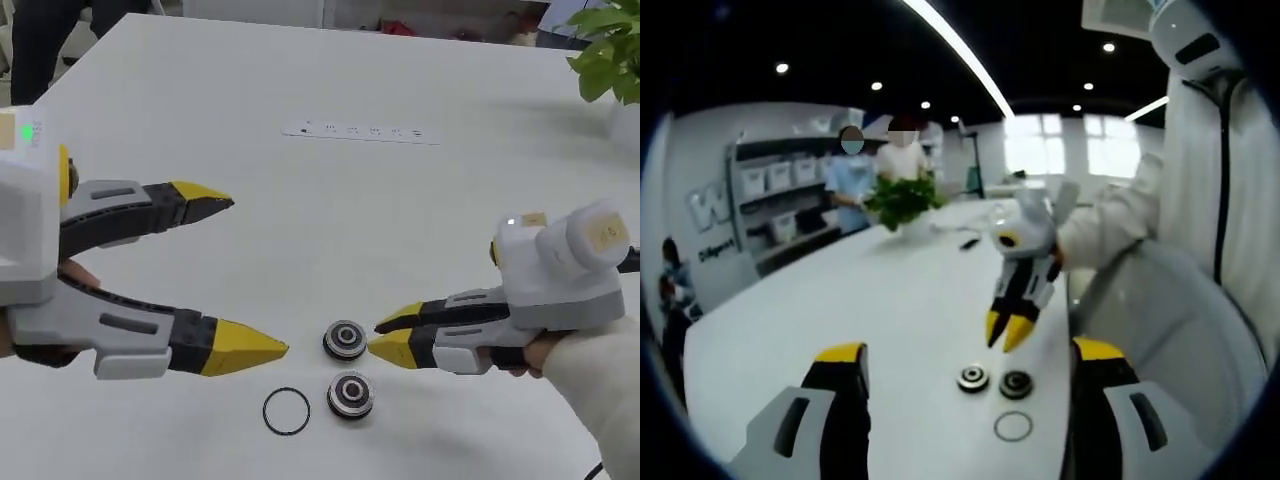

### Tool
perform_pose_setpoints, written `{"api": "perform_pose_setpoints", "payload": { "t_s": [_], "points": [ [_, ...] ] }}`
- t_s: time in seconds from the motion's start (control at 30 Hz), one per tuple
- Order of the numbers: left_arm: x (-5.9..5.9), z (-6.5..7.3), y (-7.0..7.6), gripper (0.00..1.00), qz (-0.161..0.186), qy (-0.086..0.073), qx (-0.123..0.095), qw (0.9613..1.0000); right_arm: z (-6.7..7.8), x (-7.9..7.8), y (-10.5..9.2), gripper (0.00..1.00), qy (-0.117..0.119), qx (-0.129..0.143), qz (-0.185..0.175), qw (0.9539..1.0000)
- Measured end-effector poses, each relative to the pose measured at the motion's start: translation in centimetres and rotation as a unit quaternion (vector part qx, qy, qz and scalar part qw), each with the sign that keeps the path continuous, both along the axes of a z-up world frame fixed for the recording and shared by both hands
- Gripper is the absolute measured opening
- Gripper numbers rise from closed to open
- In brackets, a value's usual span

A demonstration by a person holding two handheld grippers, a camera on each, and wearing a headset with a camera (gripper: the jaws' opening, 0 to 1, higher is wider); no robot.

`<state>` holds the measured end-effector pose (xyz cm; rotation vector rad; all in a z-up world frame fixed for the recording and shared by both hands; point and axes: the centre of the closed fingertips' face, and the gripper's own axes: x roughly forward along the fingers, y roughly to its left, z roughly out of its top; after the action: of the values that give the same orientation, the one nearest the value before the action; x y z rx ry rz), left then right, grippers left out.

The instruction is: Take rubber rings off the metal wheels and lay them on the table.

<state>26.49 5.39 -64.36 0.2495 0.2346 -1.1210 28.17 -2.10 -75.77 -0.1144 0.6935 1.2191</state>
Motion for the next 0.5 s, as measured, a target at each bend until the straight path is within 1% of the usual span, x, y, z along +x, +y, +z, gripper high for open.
{"api": "perform_pose_setpoints", "payload": {
  "t_s": [0.13, 0.2, 0.3, 0.4, 0.5],
  "points": [
    [0.2, 0.1, -0.9, 0.83, -0.012, -0.003, -0.002, 0.9999, -0.3, -0.6, 0.1, 0.14, 0.001, -0.008, 0.014, 0.9999],
    [0.3, 0.2, -1.4, 0.83, -0.018, -0.006, -0.001, 0.9998, -0.5, -1.1, 0.3, 0.15, 0.0, -0.01, 0.029, 0.9995],
    [0.6, 0.4, -2.3, 0.82, -0.029, -0.011, -0.006, 0.9995, -0.9, -1.7, 0.5, 0.17, 0.003, -0.013, 0.049, 0.9987],
    [0.8, 0.4, -3.1, 0.81, -0.037, -0.014, -0.011, 0.9992, -1.2, -2.1, 0.6, 0.2, -0.003, -0.02, 0.066, 0.9976],
    [1.1, 0.1, -3.8, 0.79, -0.042, -0.017, -0.014, 0.9989, -1.3, -2.2, 0.6, 0.23, -0.001, -0.021, 0.07, 0.9973]
  ]
}}
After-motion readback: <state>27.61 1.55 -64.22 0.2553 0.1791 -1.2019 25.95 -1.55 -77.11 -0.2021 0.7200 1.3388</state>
